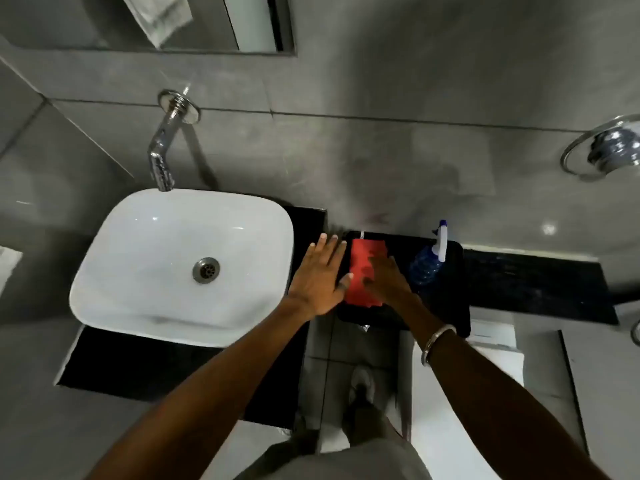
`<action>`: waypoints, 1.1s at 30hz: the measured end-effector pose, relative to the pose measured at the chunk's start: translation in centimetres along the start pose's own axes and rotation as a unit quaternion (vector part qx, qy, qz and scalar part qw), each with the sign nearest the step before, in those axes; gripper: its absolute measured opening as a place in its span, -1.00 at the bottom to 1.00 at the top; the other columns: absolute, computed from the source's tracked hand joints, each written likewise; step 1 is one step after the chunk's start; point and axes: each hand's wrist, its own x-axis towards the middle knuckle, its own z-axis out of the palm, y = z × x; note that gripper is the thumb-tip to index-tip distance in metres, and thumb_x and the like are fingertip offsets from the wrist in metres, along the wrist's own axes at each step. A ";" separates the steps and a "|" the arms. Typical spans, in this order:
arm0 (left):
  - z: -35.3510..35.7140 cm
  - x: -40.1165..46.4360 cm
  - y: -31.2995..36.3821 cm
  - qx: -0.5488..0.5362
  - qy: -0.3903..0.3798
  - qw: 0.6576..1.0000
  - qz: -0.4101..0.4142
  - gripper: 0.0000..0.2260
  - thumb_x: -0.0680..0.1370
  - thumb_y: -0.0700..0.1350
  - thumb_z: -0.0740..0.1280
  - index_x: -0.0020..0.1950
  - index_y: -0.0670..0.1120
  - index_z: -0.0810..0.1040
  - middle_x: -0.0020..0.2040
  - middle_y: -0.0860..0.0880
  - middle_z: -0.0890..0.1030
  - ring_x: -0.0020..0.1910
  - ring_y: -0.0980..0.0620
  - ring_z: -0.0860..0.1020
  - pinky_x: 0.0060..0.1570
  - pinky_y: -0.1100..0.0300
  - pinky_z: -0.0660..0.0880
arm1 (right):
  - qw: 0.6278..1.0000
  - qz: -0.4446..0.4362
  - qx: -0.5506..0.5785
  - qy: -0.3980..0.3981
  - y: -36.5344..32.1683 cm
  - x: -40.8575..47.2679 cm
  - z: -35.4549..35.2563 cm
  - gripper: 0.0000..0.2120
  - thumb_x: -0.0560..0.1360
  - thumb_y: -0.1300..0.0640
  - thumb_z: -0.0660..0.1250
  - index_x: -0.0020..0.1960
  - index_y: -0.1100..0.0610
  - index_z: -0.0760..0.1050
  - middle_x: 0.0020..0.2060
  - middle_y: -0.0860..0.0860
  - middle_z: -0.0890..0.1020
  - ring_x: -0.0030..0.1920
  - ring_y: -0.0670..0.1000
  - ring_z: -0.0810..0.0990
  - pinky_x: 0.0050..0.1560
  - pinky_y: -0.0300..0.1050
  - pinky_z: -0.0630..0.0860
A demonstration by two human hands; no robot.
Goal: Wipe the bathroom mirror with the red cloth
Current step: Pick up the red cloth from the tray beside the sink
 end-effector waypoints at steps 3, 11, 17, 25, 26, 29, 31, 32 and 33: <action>3.2 2.0 0.1 0.010 -0.055 0.998 -0.010 -0.36 0.69 0.14 0.07 0.67 -0.14 -0.02 0.69 -0.19 -0.01 0.68 -0.20 -0.13 0.66 -0.09 -0.15 | 0.984 0.122 0.131 0.012 1.8 2.6 1.7 -0.41 0.60 0.14 0.32 0.59 0.23 0.27 0.51 0.27 0.40 0.48 0.29 0.43 0.44 0.16 0.46; 9.4 5.4 -2.2 -0.005 -0.094 0.995 -0.032 -0.37 0.70 0.12 0.07 0.67 -0.15 -0.03 0.69 -0.18 -0.06 0.68 -0.18 -0.19 0.64 -0.06 -0.18 | 0.924 0.278 0.243 0.101 3.3 8.5 6.4 -0.10 0.48 -0.01 0.51 0.62 0.24 0.09 0.55 0.24 0.32 0.56 0.29 0.30 0.52 0.29 0.33; 9.3 4.9 -2.1 -0.159 -0.053 0.982 -0.086 -0.42 0.71 0.12 0.09 0.66 -0.10 0.06 0.70 -0.11 0.02 0.68 -0.08 -0.16 0.63 -0.01 -0.08 | 0.872 0.284 0.391 0.080 2.9 10.0 5.8 -0.51 0.50 0.17 0.45 0.38 0.31 0.50 0.31 0.29 0.61 0.31 0.28 0.61 0.33 0.16 0.58; -0.5 6.3 -0.7 -0.730 0.099 0.646 -0.199 -0.58 0.73 0.01 0.11 0.58 -0.08 0.35 0.56 -0.02 0.40 0.60 -0.01 0.29 0.47 0.25 0.32 | 0.933 0.000 0.273 0.232 -8.1 1.5 -4.4 -0.51 0.41 0.26 0.46 0.32 0.26 0.49 0.04 0.13 0.66 -0.10 0.01 0.60 -0.23 -0.33 0.50; -2.1 6.2 -0.7 -0.799 0.106 0.558 -0.198 -0.56 0.73 0.06 0.08 0.55 -0.10 0.39 0.53 -0.07 0.45 0.56 -0.03 0.36 0.45 0.16 0.38 | 0.947 -0.058 0.229 0.218 -10.1 0.0 -5.3 -0.54 0.41 0.22 0.48 0.29 0.23 0.51 -0.01 0.06 0.64 -0.16 -0.05 0.60 -0.29 -0.35 0.47; -6.9 4.1 -0.6 -0.899 0.109 0.390 -0.167 -0.49 0.65 0.26 0.13 0.26 -0.07 0.66 0.15 -0.13 0.72 0.21 -0.10 0.66 0.28 0.00 0.56 | 0.972 -0.147 0.123 0.137 -15.9 -4.6 -7.3 -0.80 0.52 -0.07 0.38 -0.05 0.06 0.53 -0.32 -0.14 0.51 -0.42 -0.24 0.50 -0.40 -0.32 0.36; -9.6 2.2 -0.9 -0.925 0.113 0.342 -0.124 -0.46 0.58 0.34 0.19 0.14 -0.05 0.72 0.03 -0.13 0.74 0.11 -0.14 0.67 0.26 -0.04 0.57 | 0.977 -0.176 0.076 0.092 -19.1 -7.1 -9.0 -0.67 0.56 -0.24 0.26 -0.07 0.02 0.53 -0.30 -0.10 0.56 -0.36 -0.13 0.55 -0.32 -0.21 0.46; -10.6 1.5 -1.0 -0.932 0.120 0.327 -0.097 -0.46 0.57 0.34 0.21 0.14 -0.07 0.72 0.05 -0.14 0.73 0.14 -0.16 0.66 0.29 -0.06 0.55 | 0.973 -0.197 0.055 0.106 -20.0 -7.9 -9.9 -0.68 0.57 -0.22 0.28 -0.09 0.04 0.52 -0.26 -0.05 0.60 -0.28 -0.02 0.59 -0.22 -0.11 0.51; -12.3 0.7 -1.2 -0.937 0.134 0.315 -0.070 -0.47 0.57 0.30 0.22 0.15 -0.09 0.71 0.07 -0.16 0.72 0.15 -0.18 0.66 0.30 -0.09 0.55 | 0.963 -0.224 0.028 0.146 -21.2 -8.5 -11.1 -0.71 0.59 -0.15 0.32 -0.09 0.07 0.54 -0.21 0.01 0.64 -0.20 0.07 0.62 -0.11 -0.03 0.53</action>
